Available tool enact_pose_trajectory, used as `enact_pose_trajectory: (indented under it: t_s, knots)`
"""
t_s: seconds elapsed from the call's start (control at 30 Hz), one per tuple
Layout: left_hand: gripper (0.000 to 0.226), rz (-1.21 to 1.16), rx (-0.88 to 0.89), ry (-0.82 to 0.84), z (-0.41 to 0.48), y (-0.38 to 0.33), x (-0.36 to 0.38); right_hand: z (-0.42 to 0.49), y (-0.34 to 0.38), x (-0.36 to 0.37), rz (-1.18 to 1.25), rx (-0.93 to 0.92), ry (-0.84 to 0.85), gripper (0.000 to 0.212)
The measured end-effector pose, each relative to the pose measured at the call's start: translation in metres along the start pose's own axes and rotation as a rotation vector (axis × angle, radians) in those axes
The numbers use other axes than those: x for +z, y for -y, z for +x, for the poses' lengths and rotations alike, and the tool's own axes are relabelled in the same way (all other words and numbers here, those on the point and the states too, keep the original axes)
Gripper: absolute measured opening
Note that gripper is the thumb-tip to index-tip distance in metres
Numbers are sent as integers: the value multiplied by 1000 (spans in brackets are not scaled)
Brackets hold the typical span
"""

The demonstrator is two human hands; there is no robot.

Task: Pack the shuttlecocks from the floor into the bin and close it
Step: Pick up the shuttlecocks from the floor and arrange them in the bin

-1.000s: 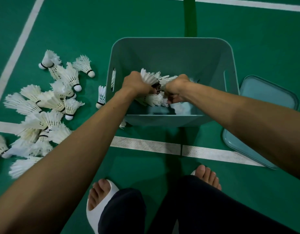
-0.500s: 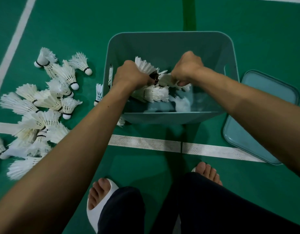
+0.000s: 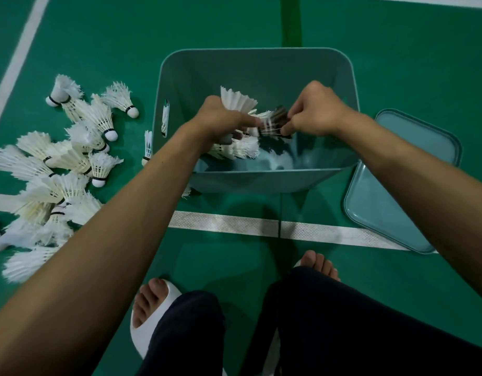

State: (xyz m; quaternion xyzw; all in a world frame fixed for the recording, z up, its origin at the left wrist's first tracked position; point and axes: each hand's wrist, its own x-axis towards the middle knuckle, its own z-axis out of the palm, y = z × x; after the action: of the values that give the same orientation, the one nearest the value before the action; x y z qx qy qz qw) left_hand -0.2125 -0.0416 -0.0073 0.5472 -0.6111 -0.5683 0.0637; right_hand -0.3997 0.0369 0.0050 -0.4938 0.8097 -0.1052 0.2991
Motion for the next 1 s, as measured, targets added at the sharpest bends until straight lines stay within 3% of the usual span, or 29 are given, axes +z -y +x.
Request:
enact_pose_trajectory:
  t_s: [0.1,0.2,0.33,0.6,0.67,0.73,0.87,1.0]
  knots:
    - [38,303,62,-161,0,4,0,-2,-7,9,-49,87,-111,21]
    - [42,485,15,-159,1,9,-1,0,-4,18,19,195,-39,18]
    - [36,551,-39,-141,6,19,0,12,2,27,257,383,73,12]
    - [38,599,-25,-73,12,18,2,31,7,50,380,524,273,9]
    - [47,609,-28,-23,14,18,4,33,9,55,416,557,350,12]
    - [53,606,-20,14,15,18,6,36,11,59,451,564,361,10]
    - [40,602,34,59,16,16,10,42,9,60,498,505,237,2]
    - [48,629,97,81,15,10,12,34,9,45,442,447,300,8]
